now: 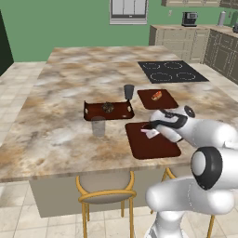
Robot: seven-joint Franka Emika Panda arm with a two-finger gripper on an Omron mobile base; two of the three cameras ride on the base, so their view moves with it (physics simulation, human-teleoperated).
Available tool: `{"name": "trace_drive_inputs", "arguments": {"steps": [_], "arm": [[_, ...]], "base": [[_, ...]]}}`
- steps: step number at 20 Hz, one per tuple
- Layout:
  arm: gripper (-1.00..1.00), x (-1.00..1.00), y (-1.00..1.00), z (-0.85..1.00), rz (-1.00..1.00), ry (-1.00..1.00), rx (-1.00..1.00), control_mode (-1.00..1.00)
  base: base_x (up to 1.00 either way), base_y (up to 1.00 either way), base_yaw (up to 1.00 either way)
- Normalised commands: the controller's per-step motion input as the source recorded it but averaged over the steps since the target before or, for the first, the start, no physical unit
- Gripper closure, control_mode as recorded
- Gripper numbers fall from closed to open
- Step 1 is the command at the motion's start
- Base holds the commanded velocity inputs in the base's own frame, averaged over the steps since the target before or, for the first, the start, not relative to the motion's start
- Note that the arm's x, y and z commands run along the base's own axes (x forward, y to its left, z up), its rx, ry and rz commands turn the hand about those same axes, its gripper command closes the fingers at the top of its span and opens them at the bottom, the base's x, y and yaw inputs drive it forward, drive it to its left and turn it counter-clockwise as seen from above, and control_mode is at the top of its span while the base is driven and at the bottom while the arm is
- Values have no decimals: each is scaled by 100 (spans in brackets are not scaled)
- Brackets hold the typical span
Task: Take the cakes from the fridge and place them on the empty tray on the dining counter.
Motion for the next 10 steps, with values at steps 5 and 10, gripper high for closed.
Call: {"name": "trace_drive_inputs", "arguments": {"steps": [5, 10], "arm": [[100, 28, -2, -21, 1, 0, 0, -100], [100, 28, 0, -20, 0, 0, 0, -100]], "base": [[0, 0, 0], [0, 0, 0]]}}
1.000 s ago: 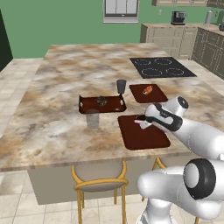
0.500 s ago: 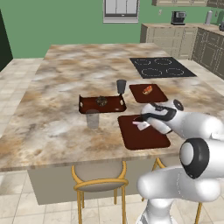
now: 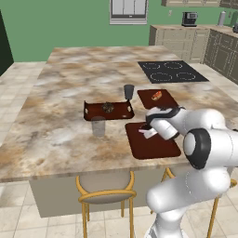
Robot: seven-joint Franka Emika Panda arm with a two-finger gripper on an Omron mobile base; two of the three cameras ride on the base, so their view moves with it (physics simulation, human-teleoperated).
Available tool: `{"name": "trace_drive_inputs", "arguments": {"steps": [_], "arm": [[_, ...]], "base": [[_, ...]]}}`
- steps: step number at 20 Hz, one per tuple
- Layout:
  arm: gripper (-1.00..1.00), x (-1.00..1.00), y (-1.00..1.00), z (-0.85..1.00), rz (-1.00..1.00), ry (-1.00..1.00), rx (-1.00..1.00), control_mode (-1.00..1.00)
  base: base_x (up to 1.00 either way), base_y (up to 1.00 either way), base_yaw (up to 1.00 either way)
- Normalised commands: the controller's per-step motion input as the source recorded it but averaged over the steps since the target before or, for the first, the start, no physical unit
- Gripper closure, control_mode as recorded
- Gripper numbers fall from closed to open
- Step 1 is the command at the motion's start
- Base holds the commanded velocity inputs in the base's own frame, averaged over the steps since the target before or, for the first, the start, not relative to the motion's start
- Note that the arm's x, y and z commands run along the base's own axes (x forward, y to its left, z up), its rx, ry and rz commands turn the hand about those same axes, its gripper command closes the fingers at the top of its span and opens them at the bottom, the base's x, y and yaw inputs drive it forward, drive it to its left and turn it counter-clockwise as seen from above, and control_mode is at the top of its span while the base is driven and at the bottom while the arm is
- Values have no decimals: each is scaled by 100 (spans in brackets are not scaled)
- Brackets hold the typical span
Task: Take the cakes from the fridge and place them on the empty tray on the dining counter.
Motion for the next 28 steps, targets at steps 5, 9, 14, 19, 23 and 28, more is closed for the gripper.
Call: {"name": "trace_drive_inputs", "arguments": {"steps": [5, 9, 14, 19, 23, 28], "arm": [[100, 23, 0, -22, 1, 0, 0, -100], [100, 24, -1, -24, 1, 0, 0, -100], [100, 21, -4, -23, 1, 0, 0, -100], [100, 18, -5, -24, 2, 0, 0, -100], [100, 18, -6, -24, 2, 0, 0, -100], [100, 20, -6, -23, 2, 0, 0, -100]], "base": [[0, 0, 0], [0, 0, 0], [0, 0, 0], [0, 0, 0], [0, 0, 0], [0, 0, 0]]}}
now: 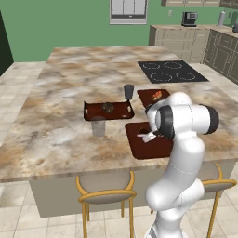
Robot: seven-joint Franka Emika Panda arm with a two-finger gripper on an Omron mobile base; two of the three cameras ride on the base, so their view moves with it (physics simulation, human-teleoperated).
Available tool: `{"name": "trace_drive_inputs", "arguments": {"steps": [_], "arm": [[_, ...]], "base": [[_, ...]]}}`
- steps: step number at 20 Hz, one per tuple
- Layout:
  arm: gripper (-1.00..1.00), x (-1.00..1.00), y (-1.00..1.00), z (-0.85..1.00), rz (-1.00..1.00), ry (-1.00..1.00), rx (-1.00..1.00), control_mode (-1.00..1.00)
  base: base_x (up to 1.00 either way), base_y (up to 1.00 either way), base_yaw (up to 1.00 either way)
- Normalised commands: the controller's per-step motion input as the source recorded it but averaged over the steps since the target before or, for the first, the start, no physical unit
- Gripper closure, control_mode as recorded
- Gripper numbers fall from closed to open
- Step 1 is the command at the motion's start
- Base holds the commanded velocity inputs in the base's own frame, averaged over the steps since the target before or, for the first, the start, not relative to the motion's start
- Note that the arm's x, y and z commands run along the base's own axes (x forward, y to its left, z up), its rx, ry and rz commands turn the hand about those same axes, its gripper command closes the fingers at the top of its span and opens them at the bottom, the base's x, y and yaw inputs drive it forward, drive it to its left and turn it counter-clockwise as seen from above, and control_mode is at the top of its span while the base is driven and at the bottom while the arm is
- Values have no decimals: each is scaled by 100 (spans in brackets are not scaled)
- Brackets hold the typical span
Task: Take the cakes from the fridge and place them on the empty tray on the dining counter.
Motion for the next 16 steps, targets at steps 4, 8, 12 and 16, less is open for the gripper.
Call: {"name": "trace_drive_inputs", "arguments": {"steps": [4, 8, 12, 16], "arm": [[100, 22, -3, -23, 1, 0, 0, -100], [-100, 7, 0, -17, 2, 0, 0, -100], [-100, -7, 2, -2, 2, 0, 0, -100], [-100, -30, 2, 11, 2, 0, 0, -100]], "base": [[0, 0, 0], [0, 0, 0], [0, 0, 0], [0, 0, 0]]}}
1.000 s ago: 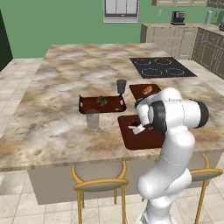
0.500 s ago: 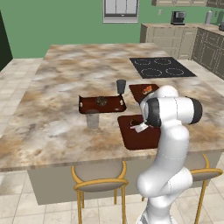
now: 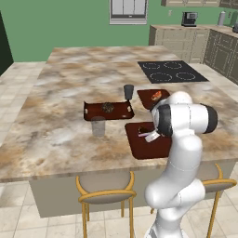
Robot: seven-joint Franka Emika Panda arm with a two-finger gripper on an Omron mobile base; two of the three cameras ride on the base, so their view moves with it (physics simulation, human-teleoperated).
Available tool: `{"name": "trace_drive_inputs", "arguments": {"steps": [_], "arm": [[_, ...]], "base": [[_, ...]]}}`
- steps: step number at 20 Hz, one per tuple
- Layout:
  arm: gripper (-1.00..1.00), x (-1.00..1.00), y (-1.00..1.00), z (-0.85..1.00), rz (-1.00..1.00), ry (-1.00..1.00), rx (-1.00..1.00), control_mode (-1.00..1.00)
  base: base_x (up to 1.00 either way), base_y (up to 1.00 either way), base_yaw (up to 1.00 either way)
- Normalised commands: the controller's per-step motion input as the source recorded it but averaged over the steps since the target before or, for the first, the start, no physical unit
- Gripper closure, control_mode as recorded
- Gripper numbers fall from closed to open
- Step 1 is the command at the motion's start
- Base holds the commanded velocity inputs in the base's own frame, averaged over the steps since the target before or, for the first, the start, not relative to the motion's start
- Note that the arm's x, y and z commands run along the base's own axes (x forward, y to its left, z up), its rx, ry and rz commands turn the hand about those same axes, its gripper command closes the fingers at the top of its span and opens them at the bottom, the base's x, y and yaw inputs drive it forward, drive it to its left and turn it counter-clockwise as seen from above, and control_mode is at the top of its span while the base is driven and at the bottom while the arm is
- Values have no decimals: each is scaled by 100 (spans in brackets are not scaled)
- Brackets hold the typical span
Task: Take the cakes from the fridge and place them on the empty tray on the dining counter.
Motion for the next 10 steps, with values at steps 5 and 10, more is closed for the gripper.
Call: {"name": "trace_drive_inputs", "arguments": {"steps": [5, 10], "arm": [[-100, -15, 0, 77, 4, -7, -1, -100], [-100, -7, 0, 100, 3, -20, -9, -100]], "base": [[0, 0, 0], [0, 0, 0]]}}
